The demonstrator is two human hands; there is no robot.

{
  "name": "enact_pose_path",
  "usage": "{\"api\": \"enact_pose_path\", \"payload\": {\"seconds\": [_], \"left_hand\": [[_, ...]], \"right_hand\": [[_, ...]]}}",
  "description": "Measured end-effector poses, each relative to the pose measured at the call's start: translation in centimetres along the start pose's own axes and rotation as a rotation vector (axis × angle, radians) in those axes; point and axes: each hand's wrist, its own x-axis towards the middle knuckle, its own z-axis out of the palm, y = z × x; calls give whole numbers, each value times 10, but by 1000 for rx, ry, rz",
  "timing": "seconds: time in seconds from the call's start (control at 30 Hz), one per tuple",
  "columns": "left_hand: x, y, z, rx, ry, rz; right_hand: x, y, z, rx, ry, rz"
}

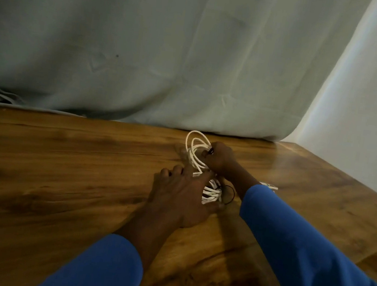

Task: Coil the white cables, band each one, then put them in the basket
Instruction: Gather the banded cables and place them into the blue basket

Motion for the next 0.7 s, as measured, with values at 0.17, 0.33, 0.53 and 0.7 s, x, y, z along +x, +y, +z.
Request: {"api": "enact_pose_path", "payload": {"seconds": [0.17,0.33,0.53,0.7], "left_hand": [[3,2,1,-81,15,16],[-2,5,0,-335,97,34],[-18,52,-17,-432,239,144],[-29,135,-26,-424,248,312]], "right_hand": [[-16,21,-40,101,235,3],[-62,49,-101,202,382,19],[-137,102,-165,315,493,173],[-220,160,-210,288,504,227]]}}
